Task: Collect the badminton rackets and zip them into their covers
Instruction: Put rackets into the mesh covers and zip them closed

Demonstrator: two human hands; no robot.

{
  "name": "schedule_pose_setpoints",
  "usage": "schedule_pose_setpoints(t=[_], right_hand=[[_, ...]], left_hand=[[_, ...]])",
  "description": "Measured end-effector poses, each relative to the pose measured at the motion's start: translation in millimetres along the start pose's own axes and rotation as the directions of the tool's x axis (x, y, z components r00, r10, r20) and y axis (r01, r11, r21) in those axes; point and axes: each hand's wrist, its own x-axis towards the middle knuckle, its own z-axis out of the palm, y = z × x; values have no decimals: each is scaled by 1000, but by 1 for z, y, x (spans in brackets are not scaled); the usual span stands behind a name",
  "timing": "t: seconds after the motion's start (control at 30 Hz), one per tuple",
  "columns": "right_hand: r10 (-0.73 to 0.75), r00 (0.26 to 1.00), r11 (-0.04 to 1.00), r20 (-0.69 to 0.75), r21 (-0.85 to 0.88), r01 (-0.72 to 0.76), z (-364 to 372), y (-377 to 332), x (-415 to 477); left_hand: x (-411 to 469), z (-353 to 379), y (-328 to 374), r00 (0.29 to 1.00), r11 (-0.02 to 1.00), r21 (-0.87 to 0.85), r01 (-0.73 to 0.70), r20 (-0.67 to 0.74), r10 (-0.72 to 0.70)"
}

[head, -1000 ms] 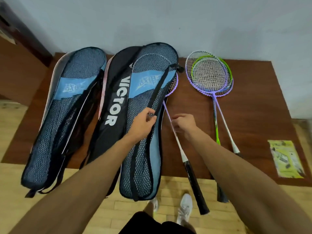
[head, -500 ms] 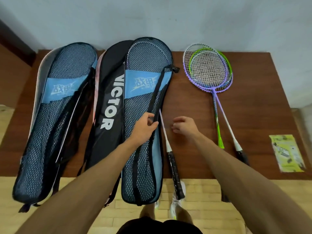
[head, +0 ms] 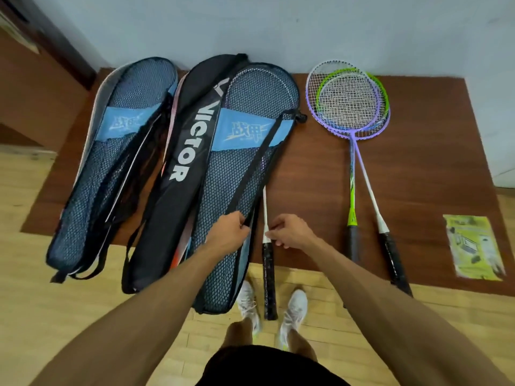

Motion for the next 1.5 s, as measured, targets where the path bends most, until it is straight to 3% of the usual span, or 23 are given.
schedule_pose_setpoints(t=[0.23,0.4,0.6,0.7,0.77,0.83,1.07,1.17,1.3,1.4,1.5], right_hand=[[-51,993,996,-110,-81,43,19,-4,-1],[57,967,954,-249,299,21,15,-23,4],[203,923,851,-325,525,-3,41,-48,19],[191,918,834,-347,550,34,49,-45,24],[127,928,901,-351,432,40,53,-35,23],[101,943,938,-316,347,16,56,-23,16],[140,959,890,-248,455,-13,61,-16,7],[174,958,828,-227,560,-18,66,-10,7],[171,968,740,-182,672,-4,70,-13,2],[161,979,611,-122,792,-2,70,-20,-5],[123,992,491,-32,870,-33,73,-33,-9]], left_hand=[[-4,-4,-3,984,970,-180,-162,-97,147],[-9,-8,-13,967,951,-178,-253,-88,241],[1,-20,-7,962,912,-313,-265,-154,227],[10,-19,-12,970,920,-316,-232,-143,196],[10,-13,-21,977,918,-339,-208,-114,179],[6,-3,-32,980,935,-295,-197,-73,183],[-33,25,-61,992,992,-4,-123,38,123],[-34,32,-58,993,993,-27,-112,32,113],[-28,32,-60,998,978,-201,-53,13,57],[-29,24,-62,999,908,-419,-20,29,36],[-34,5,-53,993,845,-532,-65,49,107]])
